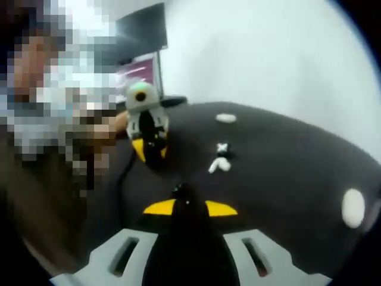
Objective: Pick up three earphones and place each one into its charging case using tactile feedback, ensure that each earphone is properly inserted and securely positioned inside the case.
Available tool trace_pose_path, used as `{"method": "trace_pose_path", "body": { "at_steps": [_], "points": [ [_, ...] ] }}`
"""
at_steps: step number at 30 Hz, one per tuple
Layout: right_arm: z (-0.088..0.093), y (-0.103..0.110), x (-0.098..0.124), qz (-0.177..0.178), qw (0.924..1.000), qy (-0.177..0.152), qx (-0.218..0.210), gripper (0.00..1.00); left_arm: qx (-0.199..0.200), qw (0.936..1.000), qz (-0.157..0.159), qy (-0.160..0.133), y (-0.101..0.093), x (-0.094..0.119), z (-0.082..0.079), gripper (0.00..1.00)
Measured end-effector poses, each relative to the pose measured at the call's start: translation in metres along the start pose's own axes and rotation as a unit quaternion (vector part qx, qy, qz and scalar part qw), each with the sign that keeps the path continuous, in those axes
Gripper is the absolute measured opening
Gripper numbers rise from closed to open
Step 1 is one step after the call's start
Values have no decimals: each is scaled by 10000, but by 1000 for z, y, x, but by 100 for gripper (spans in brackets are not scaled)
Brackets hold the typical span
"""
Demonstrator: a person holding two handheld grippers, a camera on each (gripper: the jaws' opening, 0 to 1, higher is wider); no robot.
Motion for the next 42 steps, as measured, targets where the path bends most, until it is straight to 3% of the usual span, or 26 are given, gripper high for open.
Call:
{"method": "trace_pose_path", "body": {
  "at_steps": [14, 25, 27, 31, 34, 42],
  "points": [
    [0, 21, -7, -269, 9993, 186, 195, 20, 17, 10000, 2, -11, -1, 0, 0, 15],
    [-9, 61, -19, -1082, 9915, 287, 662, 20, -1, 10000, -13, -1, -4, 0, 1, 15],
    [-19, 57, -17, -1066, 9925, 46, 602, 19, 1, 10000, -15, -4, -4, 0, 1, 15],
    [-32, 28, -11, -617, 9977, -296, 28, 18, 1, 10000, -13, -3, -3, 0, 1, 15],
    [-24, 12, -14, -331, 9990, -123, -289, 17, 0, 10000, -9, -2, -3, 0, 1, 15],
    [-12, 15, -34, -478, 9981, 193, -337, 16, 11, 10000, -4, -10, -2, 0, 1, 15]
  ]
}}
Point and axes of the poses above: the point that each gripper's makers call its tool centre point, and the gripper's own axes: x roughly backward along the fingers, y roughly to its left, z roughly out of its underside, the point moved 1 cm from there along x, roughly backward along the fingers, and after that the axes turned 4 degrees about x, right-handed, at the moved point
